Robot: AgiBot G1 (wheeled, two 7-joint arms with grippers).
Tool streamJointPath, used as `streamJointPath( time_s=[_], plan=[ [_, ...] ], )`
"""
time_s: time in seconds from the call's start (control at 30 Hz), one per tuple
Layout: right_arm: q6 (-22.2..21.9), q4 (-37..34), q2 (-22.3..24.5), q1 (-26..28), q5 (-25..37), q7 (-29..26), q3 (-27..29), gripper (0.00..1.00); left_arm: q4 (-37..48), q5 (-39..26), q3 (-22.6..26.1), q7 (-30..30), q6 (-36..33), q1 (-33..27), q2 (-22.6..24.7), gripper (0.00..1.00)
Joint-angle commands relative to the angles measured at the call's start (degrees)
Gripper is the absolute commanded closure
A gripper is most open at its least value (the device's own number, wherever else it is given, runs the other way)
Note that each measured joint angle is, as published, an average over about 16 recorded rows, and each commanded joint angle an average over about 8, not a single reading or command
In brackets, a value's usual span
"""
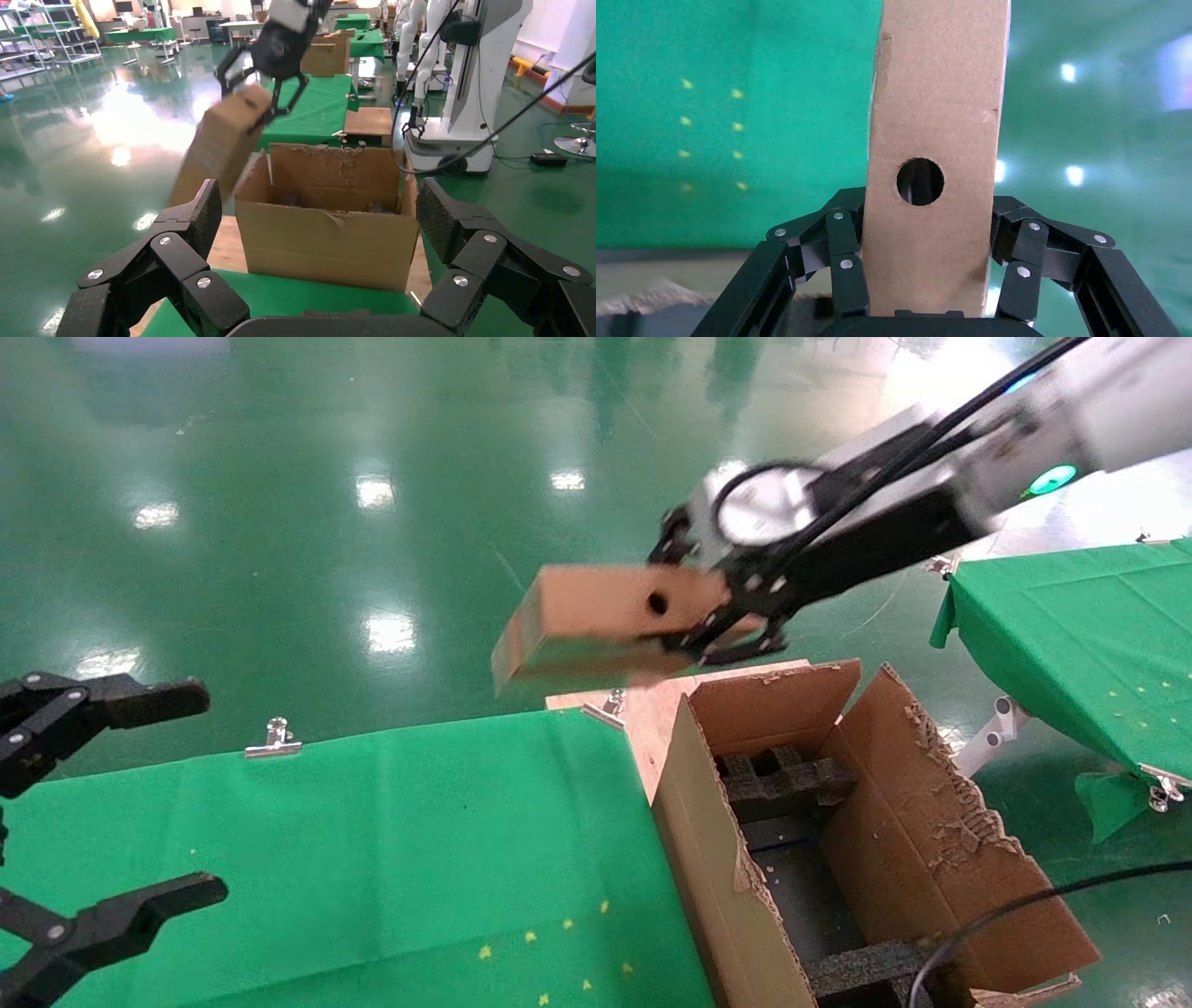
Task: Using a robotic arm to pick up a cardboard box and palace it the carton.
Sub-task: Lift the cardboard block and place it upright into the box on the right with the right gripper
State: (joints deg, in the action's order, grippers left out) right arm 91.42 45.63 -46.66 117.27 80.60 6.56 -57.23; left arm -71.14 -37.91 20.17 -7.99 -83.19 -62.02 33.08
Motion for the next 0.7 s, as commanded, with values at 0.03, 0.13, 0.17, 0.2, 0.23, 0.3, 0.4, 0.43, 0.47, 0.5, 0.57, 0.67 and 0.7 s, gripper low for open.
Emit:
streamJointPath(
  time_s=[0.03,0.13,0.17,0.2,0.23,0.3,0.4,0.43,0.47,0.5,0.57,0.67,0.7],
  plan=[
    [-0.02,-1.57,0.65,2.5,-1.01,0.83,-1.53,1.0,0.0,0.0,0.0,0.0,0.0,0.0,0.0,0.0],
    [0.01,-3.57,1.15,4.05,-2.74,1.8,-4.12,1.0,0.0,0.0,0.0,0.0,0.0,0.0,0.0,0.0],
    [0.03,-4.21,1.31,4.43,-3.35,2.13,-5.01,1.0,0.0,0.0,0.0,0.0,0.0,0.0,0.0,0.0],
    [0.04,-4.86,1.51,4.74,-3.97,2.45,-5.9,1.0,0.0,0.0,0.0,0.0,0.0,0.0,0.0,0.0],
    [0.05,-5.5,1.75,5.01,-4.53,2.76,-6.77,1.0,0.0,0.0,0.0,0.0,0.0,0.0,0.0,0.0],
    [0.05,-6.81,2.42,5.51,-5.55,3.46,-8.6,1.0,0.0,0.0,0.0,0.0,0.0,0.0,0.0,0.0],
    [0.04,-8.94,3.96,6.31,-6.52,4.55,-11.33,1.0,0.0,0.0,0.0,0.0,0.0,0.0,0.0,0.0],
    [0.03,-9.7,4.6,6.65,-6.66,4.94,-12.24,1.0,0.0,0.0,0.0,0.0,0.0,0.0,0.0,0.0],
    [0.03,-10.44,5.24,7.04,-6.71,5.39,-13.17,1.0,0.0,0.0,0.0,0.0,0.0,0.0,0.0,0.0],
    [0.02,-11.18,5.92,7.47,-6.71,5.83,-14.09,1.0,0.0,0.0,0.0,0.0,0.0,0.0,0.0,0.0],
    [0.03,-12.64,7.3,8.45,-6.55,6.69,-15.9,1.0,0.0,0.0,0.0,0.0,0.0,0.0,0.0,0.0],
    [0.04,-14.7,9.37,9.9,-6.17,7.83,-18.54,1.0,0.0,0.0,0.0,0.0,0.0,0.0,0.0,0.0],
    [0.05,-15.35,10.03,10.33,-6.06,8.13,-19.38,1.0,0.0,0.0,0.0,0.0,0.0,0.0,0.0,0.0]
  ],
)
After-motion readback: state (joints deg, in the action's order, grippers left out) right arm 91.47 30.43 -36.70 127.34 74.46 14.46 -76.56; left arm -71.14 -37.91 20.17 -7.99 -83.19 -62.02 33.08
